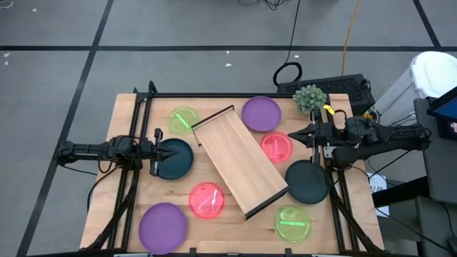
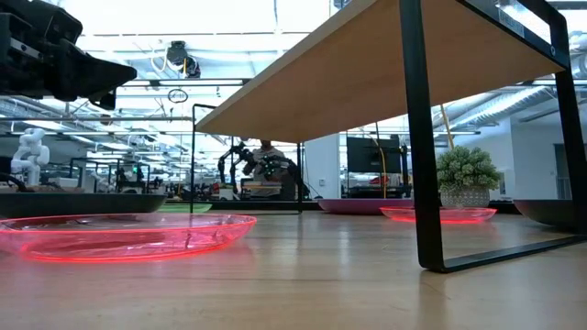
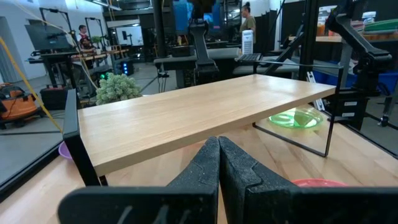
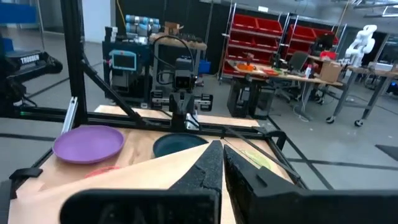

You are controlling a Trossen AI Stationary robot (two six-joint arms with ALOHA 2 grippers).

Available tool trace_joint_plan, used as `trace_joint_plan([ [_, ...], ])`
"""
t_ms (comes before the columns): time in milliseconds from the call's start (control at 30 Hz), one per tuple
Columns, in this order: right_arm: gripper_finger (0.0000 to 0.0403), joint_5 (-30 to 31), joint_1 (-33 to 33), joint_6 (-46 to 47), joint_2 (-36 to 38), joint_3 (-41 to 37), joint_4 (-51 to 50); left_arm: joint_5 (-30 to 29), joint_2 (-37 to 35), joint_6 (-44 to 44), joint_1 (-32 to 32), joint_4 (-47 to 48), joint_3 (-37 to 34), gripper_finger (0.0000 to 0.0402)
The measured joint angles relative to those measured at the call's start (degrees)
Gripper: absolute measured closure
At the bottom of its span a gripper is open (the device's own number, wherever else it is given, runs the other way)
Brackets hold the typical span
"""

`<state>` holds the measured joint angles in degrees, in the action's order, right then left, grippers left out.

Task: Place and stack plates onto a shelf
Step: Put the right black plate on the shelf

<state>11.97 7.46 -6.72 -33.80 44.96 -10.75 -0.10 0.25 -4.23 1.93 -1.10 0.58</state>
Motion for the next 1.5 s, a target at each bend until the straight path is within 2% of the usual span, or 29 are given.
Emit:
trace_joint_plan([
  [400,0.0403,-0.04,0.00,0.18,-10.00,18.79,-16.11,0.00,0.02,0.00,0.00,-0.02,0.00,0.0400],
  [900,0.0403,-0.04,0.00,4.08,-21.69,34.56,-27.74,0.00,0.01,-0.02,0.01,0.00,0.00,0.0400],
  [1100,0.0403,-0.05,0.00,7.14,-25.07,37.02,-31.02,0.00,0.01,-0.16,0.00,0.00,0.00,0.0400],
  [1500,0.0403,-0.11,0.02,12.61,-27.86,37.08,-34.48,-0.07,0.02,0.25,0.00,-0.74,0.00,0.0400],
])
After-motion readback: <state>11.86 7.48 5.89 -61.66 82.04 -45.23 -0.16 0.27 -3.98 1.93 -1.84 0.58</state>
